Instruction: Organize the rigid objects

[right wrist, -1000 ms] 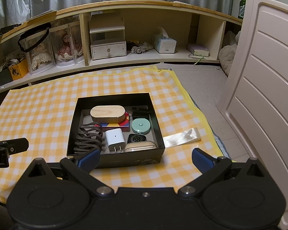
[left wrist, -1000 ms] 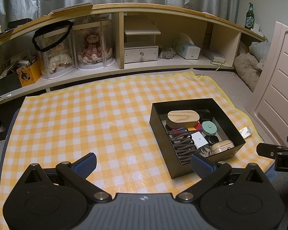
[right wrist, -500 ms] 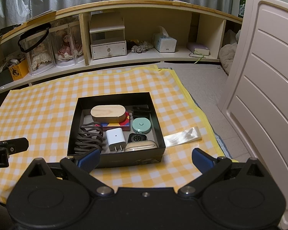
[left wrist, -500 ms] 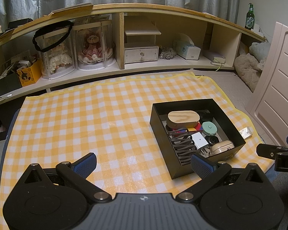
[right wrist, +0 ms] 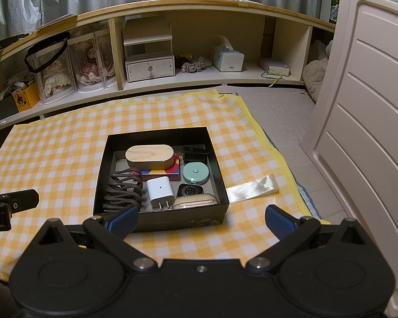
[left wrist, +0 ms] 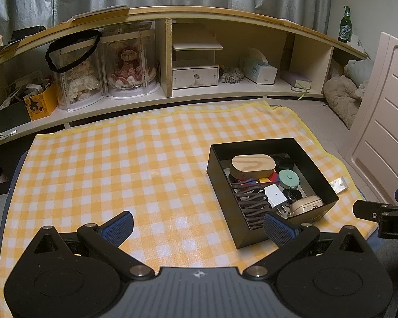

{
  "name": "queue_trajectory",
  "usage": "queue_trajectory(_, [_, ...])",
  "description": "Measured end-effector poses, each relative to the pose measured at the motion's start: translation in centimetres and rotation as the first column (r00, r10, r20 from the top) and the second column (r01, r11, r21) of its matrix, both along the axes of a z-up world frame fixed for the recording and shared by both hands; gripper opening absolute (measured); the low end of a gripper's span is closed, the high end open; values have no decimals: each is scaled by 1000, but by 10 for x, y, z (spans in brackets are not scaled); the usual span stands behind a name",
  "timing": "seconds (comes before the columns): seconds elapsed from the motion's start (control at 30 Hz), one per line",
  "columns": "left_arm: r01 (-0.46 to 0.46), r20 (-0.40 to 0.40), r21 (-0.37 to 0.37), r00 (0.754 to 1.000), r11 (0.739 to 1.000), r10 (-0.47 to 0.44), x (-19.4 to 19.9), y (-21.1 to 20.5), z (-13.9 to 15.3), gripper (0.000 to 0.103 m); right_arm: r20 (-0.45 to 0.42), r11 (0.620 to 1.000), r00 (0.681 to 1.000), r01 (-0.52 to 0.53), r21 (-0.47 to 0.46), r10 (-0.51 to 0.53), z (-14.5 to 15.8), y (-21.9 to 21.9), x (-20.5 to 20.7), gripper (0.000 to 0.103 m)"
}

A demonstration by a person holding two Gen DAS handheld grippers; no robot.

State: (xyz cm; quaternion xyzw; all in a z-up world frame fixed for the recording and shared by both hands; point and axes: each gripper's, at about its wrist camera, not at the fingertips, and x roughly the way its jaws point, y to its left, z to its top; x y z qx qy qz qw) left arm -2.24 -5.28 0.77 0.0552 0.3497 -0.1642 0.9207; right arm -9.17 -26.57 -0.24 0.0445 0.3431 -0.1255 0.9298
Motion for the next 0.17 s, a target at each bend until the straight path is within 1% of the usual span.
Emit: queue_trajectory(0.17, [0,1,0,1000,1000,0,0,0,0,103,0,1000,1000,0,1,0,0,0,0,103])
